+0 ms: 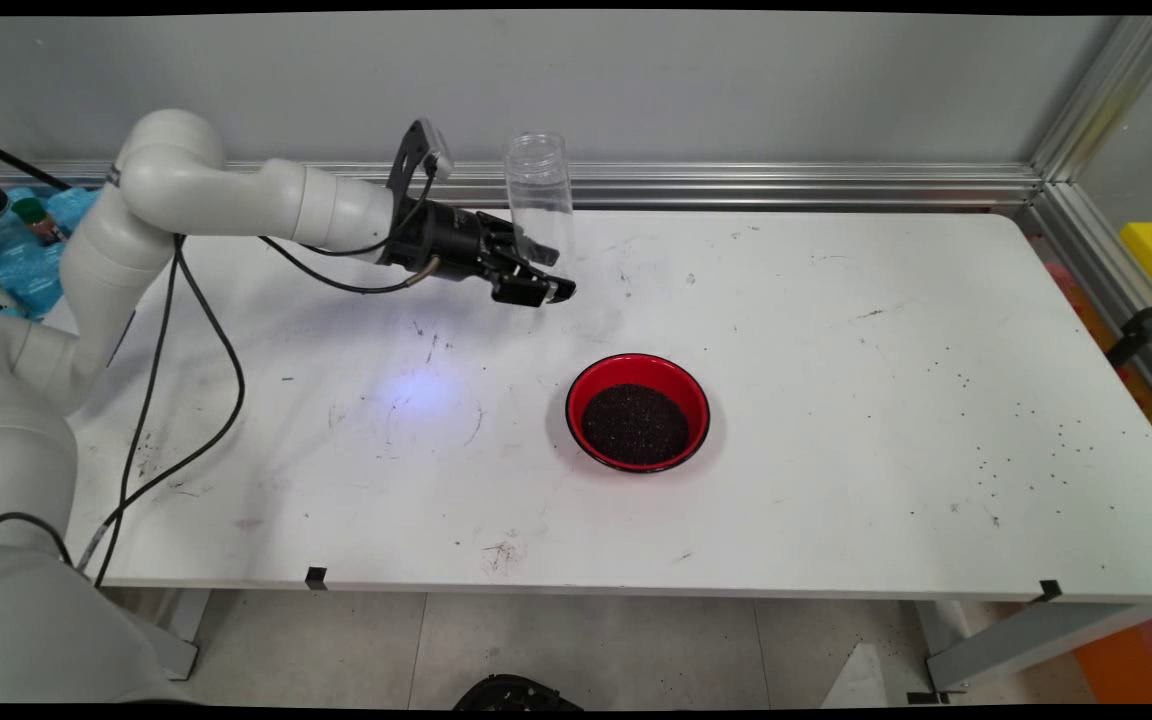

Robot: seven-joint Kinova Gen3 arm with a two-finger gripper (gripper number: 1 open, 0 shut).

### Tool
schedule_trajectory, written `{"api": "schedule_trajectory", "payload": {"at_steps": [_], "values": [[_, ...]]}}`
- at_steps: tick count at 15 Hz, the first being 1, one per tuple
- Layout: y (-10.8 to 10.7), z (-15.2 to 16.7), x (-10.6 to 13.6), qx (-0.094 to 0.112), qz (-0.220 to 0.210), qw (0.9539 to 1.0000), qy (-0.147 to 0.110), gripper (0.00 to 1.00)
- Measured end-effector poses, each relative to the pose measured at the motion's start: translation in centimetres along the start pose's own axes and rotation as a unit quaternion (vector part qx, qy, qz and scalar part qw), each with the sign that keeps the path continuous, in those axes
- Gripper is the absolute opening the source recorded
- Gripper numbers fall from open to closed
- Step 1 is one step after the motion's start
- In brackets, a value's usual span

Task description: Place the picked object on the table

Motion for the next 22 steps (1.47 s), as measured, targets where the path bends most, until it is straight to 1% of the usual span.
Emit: {"api": "schedule_trajectory", "payload": {"at_steps": [2,5,9,12,14,16,22], "values": [[-0.3,0.5,0.1,-0.003,-0.002,1.0,0.002,0.0],[-0.6,1.3,0.6,-0.006,0.015,0.9999,-0.006,0.0],[-1.0,2.4,1.1,-0.006,0.049,0.9982,-0.035,0.0],[-1.1,3.1,1.3,-0.008,0.078,0.9951,-0.059,0.0],[-1.2,3.7,1.3,-0.009,0.094,0.993,-0.071,0.0],[-1.2,4.4,1.4,-0.009,0.102,0.9919,-0.075,0.0],[-1.5,6.5,0.5,-0.015,0.088,0.9934,-0.072,0.0]]}}
